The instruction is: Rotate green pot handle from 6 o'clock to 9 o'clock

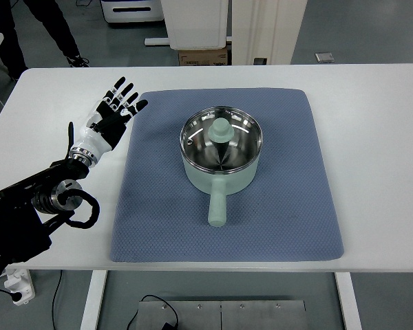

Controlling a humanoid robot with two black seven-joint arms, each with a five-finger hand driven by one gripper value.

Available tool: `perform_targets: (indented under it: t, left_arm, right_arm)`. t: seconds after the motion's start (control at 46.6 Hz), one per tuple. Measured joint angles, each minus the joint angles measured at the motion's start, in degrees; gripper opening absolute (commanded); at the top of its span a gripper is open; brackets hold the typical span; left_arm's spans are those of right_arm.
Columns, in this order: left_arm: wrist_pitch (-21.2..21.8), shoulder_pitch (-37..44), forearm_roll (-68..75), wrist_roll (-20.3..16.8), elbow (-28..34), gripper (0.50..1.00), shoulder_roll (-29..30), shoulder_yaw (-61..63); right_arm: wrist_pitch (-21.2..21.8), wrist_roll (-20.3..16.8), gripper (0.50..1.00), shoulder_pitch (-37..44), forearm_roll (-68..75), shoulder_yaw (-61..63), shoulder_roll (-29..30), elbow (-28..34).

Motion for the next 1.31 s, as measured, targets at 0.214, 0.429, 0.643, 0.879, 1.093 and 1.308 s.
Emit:
perform_targets:
  t: [0.214,0.429,0.643,0.879,1.093,1.308]
  left_arm:
    - [0.1,0.0,0.0,0.0,0.0,1.000,0.0,-0.1]
    - [-0.1,0.0,0.0,0.0,0.0,1.000,0.1,-0.1]
    - [0.0,0.0,0.0,0.0,0.0,1.000,0.1,-0.1]
    - [-0.1,-0.2,0.1,-0.1,0.0,1.000,0.1,-0.2]
    - [0.0,-0.3,0.1,-0.3,0.1,1.000,0.1,-0.2]
    - [-0.1,-0.4,0.1,-0.3,0.0,1.000,0.1,-0.2]
  right_arm:
    - [0.0,0.0,1.000,0.0,0.0,0.0,0.0,0.0]
    - [0.0,0.0,1.000,0.0,0.0,0.0,0.0,0.0]
    - [0.0,0.0,1.000,0.0,0.0,0.0,0.0,0.0]
    - [0.0,0.0,1.000,0.0,0.0,0.0,0.0,0.0]
    - [0.0,0.0,1.000,0.0,0.0,0.0,0.0,0.0]
    - [0.0,0.0,1.000,0.0,0.0,0.0,0.0,0.0]
